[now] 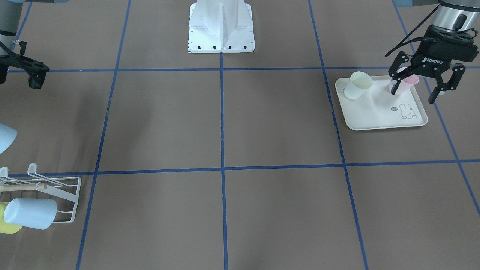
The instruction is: Transfer IKEA cup to right arm and place on rack
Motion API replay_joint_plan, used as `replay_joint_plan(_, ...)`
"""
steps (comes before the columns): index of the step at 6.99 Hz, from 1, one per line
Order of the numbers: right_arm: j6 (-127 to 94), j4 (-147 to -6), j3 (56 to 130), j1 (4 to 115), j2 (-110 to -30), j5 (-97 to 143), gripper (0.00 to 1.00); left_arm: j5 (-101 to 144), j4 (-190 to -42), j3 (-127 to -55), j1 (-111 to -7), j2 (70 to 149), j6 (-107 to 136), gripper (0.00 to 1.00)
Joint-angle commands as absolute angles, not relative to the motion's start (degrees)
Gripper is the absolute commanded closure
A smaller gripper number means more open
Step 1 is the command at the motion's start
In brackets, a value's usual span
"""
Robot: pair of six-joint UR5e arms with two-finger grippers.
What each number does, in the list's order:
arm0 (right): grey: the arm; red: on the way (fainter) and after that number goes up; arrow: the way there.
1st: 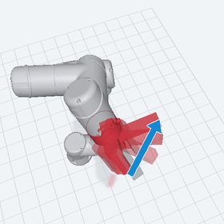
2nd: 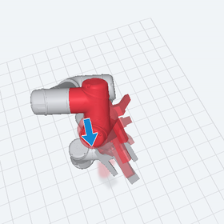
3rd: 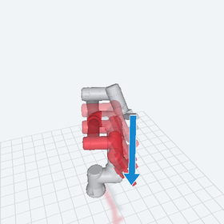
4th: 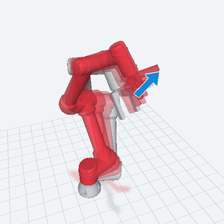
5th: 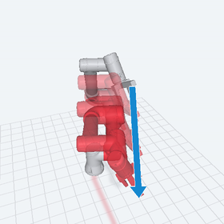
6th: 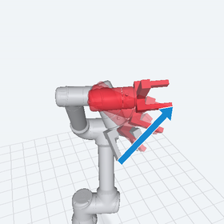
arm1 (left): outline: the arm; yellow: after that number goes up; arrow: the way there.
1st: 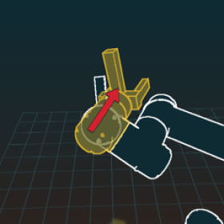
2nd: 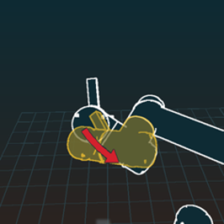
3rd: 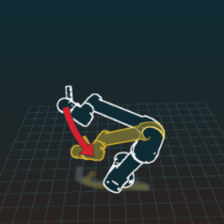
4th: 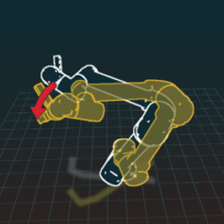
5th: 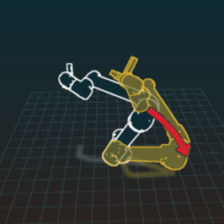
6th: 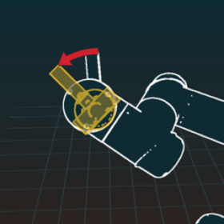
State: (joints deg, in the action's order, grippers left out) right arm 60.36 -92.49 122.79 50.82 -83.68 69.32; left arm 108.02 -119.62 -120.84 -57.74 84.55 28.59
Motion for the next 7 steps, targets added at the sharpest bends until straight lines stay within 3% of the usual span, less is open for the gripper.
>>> replay_joint_plan(1,65.8,-92.2,119.8,50.6,-84.5,65.4,1.0,108.0,-119.6,-120.9,-57.7,84.6,28.7,0.0)
replay_joint_plan(7,65.4,-91.6,113.4,48.2,-82.5,65.1,1.0,108.0,-119.6,-120.6,-57.6,84.7,28.7,0.0)
